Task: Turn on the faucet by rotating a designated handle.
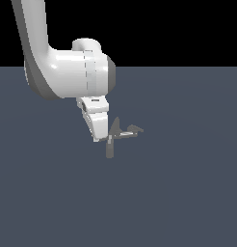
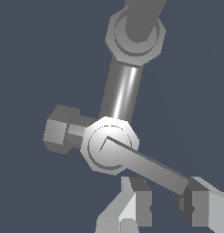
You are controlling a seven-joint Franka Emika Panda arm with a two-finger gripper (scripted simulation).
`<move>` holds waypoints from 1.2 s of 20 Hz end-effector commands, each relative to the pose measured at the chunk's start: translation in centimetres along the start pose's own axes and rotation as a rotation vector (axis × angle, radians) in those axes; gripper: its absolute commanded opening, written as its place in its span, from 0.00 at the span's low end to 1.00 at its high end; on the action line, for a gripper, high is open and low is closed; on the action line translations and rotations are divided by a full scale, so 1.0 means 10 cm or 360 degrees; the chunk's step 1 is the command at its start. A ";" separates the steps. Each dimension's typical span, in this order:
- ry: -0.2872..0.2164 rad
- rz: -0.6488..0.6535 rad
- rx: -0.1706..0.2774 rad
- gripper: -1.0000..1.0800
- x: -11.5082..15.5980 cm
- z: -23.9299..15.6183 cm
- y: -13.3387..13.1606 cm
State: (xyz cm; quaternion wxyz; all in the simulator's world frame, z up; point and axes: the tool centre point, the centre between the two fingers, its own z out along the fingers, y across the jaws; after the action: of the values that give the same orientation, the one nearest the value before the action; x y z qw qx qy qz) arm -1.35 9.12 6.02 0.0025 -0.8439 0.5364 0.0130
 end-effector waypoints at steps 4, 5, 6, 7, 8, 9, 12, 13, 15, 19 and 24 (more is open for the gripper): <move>0.0032 0.0113 0.0014 0.00 0.57 -0.02 -0.05; 0.0035 0.0123 0.0015 0.00 0.63 -0.02 -0.06; 0.0038 0.0132 0.0017 0.00 0.69 -0.02 -0.07; 0.0038 0.0132 0.0017 0.00 0.69 -0.02 -0.07; -0.0008 -0.0007 -0.0045 0.00 0.06 -0.03 0.00; -0.0014 -0.0025 -0.0053 0.00 0.00 0.00 -0.02; -0.0004 0.0006 -0.0039 0.00 0.12 0.00 -0.11; 0.0000 0.0016 -0.0035 0.00 0.17 0.00 -0.13; 0.0006 0.0037 -0.0026 0.00 0.25 0.00 -0.19; 0.0020 0.0078 -0.0008 0.00 0.43 -0.01 -0.29; 0.0036 0.0129 0.0014 0.00 0.64 -0.02 -0.42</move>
State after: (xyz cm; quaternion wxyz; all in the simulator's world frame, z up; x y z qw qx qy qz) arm 2.69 10.15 5.89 -0.0021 -0.8412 0.5404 0.0215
